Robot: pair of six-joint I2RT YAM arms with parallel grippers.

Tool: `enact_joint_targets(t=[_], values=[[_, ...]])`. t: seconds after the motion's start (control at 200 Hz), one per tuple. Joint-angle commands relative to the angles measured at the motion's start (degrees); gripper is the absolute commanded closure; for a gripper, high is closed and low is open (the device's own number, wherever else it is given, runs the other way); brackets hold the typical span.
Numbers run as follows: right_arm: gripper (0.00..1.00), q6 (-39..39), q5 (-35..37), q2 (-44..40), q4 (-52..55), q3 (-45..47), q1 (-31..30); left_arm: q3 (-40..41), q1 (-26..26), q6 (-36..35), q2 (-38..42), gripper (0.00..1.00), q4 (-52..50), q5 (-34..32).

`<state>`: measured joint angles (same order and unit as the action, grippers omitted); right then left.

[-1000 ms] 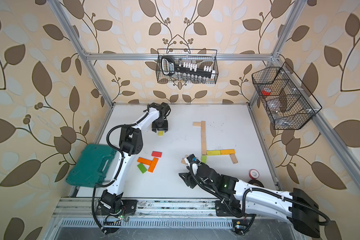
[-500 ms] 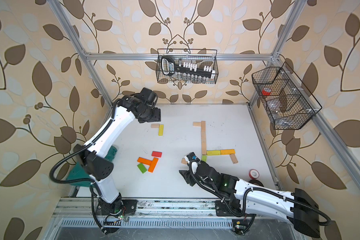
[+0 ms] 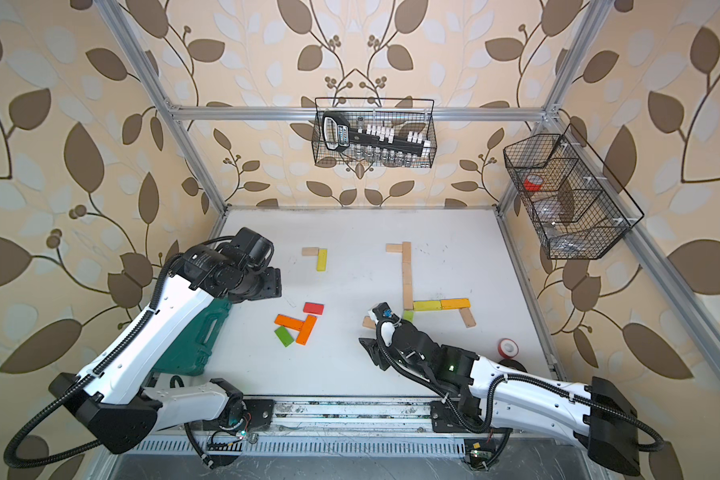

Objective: Assemble a giraffe with building blocks
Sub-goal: Assemble the building block at the center of the board, then pick up the building block from the center of the board.

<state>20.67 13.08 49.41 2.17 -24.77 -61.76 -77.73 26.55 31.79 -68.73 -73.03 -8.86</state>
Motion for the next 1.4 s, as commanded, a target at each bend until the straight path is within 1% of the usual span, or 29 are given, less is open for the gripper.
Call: enact_joint_targets(t=[0.0,0.105,0.235,0.4,0.56,0.67,0.875,0.99,1.01,1.08,1.395], values=[[0.42,-1.0,0.9,0.9,1.0,-2.1,-0.3,5.3,-0.4,2.8,3.8,0.28,-1.0,3.8],[0.42,-1.2,0.6,2.5,0.6,-2.6,-0.2,11.1,-0.4,4.0,5.7,0.28,0.7,7.1],[0.43,-1.0,-0.3,4.7,-1.5,-2.5,-0.2,16.4,-0.4,5.2,5.6,0.29,3.2,9.4],[0.43,-0.6,-1.5,6.8,-3.5,-2.3,-0.2,20.8,-0.4,7.2,2.1,0.31,7.2,10.4],[0.43,0.0,-2.8,6.9,-4.8,-2.0,-0.3,25.5,-0.4,9.3,-1.6,0.34,12.9,11.7],[0.44,0.4,-3.5,6.5,-5.6,-1.0,-0.3,27.6,-0.4,10.2,-4.9,0.35,15.2,11.2],[0.44,0.9,-4.0,5.9,-7.3,0.9,-0.2,29.6,-0.4,11.4,-10.8,0.37,18.6,9.1],[0.44,1.0,-4.5,5.7,-7.7,1.5,-0.3,30.1,-0.4,11.2,-13.4,0.37,20.5,9.0],[0.44,1.0,-4.6,5.7,-7.8,1.5,-0.3,30.0,-0.4,11.2,-15.3,0.37,20.8,9.0],[0.44,1.1,-4.5,5.3,-8.0,1.9,-0.3,30.0,-0.4,11.3,-17.2,0.37,21.8,8.8],[0.43,1.1,-4.5,3.9,-7.6,2.5,-0.2,28.4,-0.4,12.1,-22.3,0.37,23.9,7.0]])
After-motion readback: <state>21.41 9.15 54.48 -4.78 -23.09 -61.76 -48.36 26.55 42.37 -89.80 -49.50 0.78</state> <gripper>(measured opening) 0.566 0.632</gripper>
